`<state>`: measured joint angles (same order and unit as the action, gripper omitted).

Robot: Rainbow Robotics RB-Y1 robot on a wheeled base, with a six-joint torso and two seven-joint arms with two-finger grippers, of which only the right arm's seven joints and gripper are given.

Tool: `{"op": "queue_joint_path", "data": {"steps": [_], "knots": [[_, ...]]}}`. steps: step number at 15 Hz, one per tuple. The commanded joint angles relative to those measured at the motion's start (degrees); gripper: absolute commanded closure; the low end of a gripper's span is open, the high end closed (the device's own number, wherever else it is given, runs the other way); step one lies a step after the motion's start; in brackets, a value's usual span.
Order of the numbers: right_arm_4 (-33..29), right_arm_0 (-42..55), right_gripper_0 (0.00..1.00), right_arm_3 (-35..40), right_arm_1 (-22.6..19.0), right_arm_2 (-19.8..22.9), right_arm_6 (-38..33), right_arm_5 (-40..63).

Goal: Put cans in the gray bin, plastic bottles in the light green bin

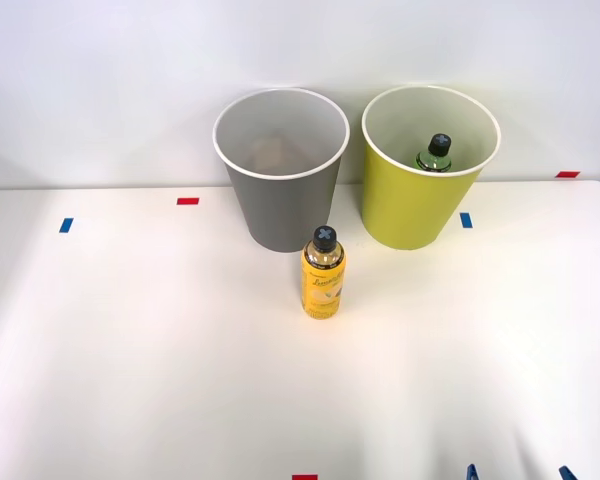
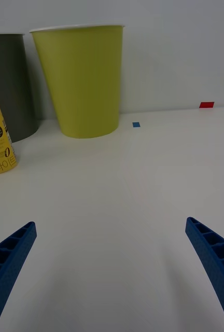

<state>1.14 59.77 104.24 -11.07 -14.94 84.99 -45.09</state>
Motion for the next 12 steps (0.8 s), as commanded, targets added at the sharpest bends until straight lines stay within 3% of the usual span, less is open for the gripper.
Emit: {"op": "queue_joint_path", "data": {"steps": [1, 6, 12], "knots": [[0.0, 0.0, 0.0, 0.0, 0.0, 0.0, 0.0, 0.0], [-0.5, -3.3, 0.0, -1.7, 0.3, 0.1, 1.1, -1.3], [0.3, -7.7, 0.0, -1.0, -7.5, -4.6, 2.6, -1.2]]}}
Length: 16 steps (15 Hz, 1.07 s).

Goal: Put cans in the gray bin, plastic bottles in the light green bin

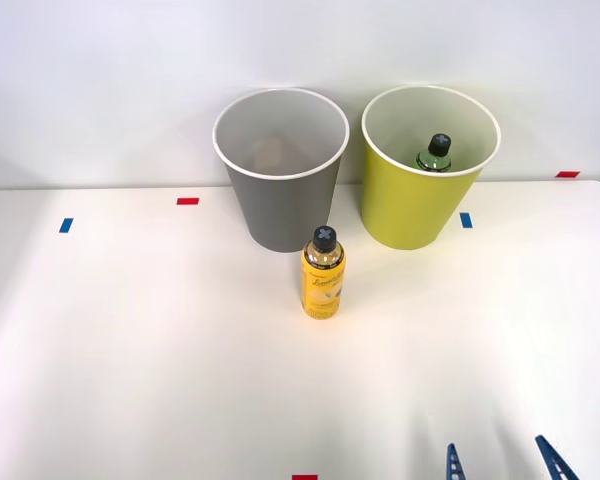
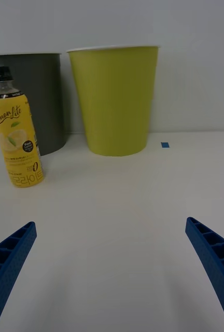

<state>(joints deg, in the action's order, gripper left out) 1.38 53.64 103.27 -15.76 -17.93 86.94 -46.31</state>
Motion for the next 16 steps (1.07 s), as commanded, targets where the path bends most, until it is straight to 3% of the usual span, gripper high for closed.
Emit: {"op": "queue_joint_path", "data": {"steps": [1, 7, 16], "knots": [[0.0, -2.8, 0.0, 0.0, -4.6, -2.9, 1.1, 0.0], [0.0, -5.8, 0.0, 0.0, -7.3, -5.1, 3.2, 0.0], [-0.2, -15.5, 0.0, 0.0, -4.1, -8.7, 5.0, 7.5]]}}
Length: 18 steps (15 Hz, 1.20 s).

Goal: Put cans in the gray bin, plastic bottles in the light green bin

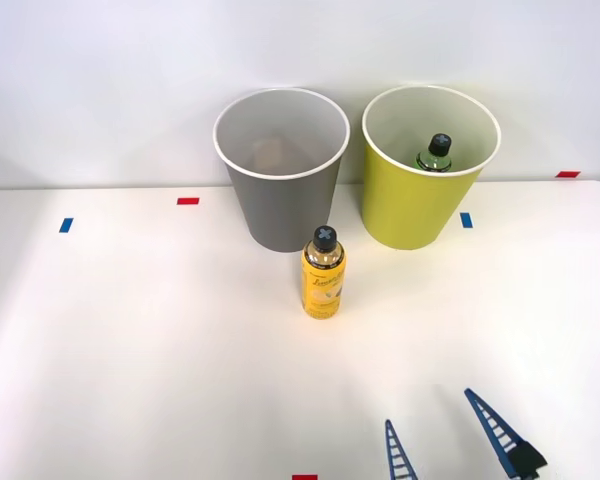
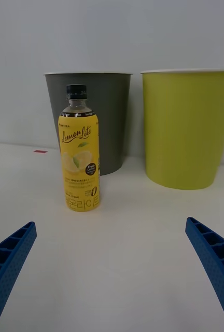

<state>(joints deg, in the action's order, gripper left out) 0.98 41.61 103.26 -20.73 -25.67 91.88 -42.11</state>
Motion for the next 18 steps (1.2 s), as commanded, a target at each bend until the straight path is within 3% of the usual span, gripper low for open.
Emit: {"op": "queue_joint_path", "data": {"steps": [1, 10, 18], "knots": [[0.3, -5.2, 0.0, 0.0, 1.4, -1.2, -0.1, 5.2], [1.5, -21.7, 0.0, 0.0, 7.9, -2.4, -0.8, 24.6], [2.7, -33.7, 0.0, -9.1, 10.2, -3.7, -1.9, 24.6]]}}
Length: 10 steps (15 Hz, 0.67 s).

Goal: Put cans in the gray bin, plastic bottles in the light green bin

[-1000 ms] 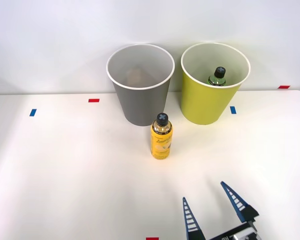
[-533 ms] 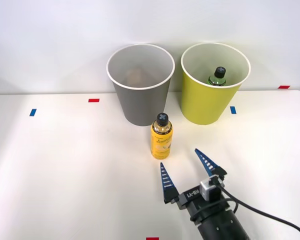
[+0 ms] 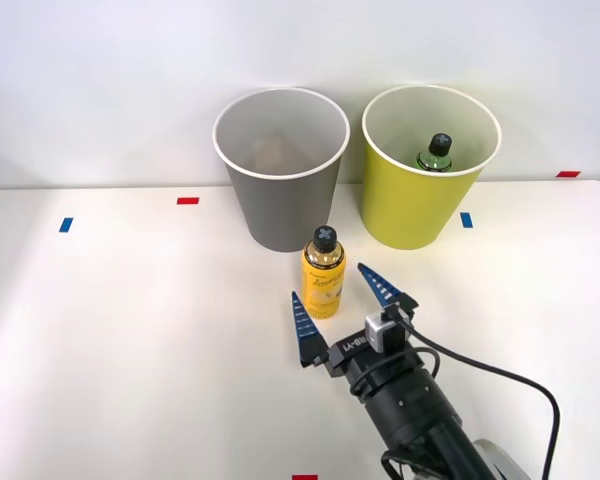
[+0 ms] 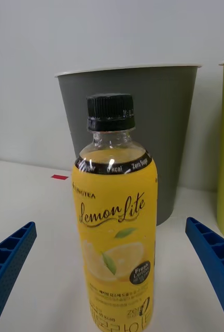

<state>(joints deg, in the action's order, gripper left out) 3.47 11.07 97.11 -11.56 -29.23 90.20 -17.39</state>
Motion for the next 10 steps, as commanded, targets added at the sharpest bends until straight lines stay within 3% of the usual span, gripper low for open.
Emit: {"op": "queue_joint_path", "data": {"steps": [1, 8, 9, 10], "knots": [[0.3, -4.6, 0.0, -4.6, 1.5, 0.0, -0.3, -0.1], [0.3, -10.1, 0.0, -9.4, 3.0, 0.6, 0.2, 0.0], [-0.2, -10.1, 0.03, -9.5, 3.0, 0.8, 0.5, 0.0], [-0.2, -10.1, 0.27, -9.5, 3.0, 0.7, 0.6, 0.0]]}}
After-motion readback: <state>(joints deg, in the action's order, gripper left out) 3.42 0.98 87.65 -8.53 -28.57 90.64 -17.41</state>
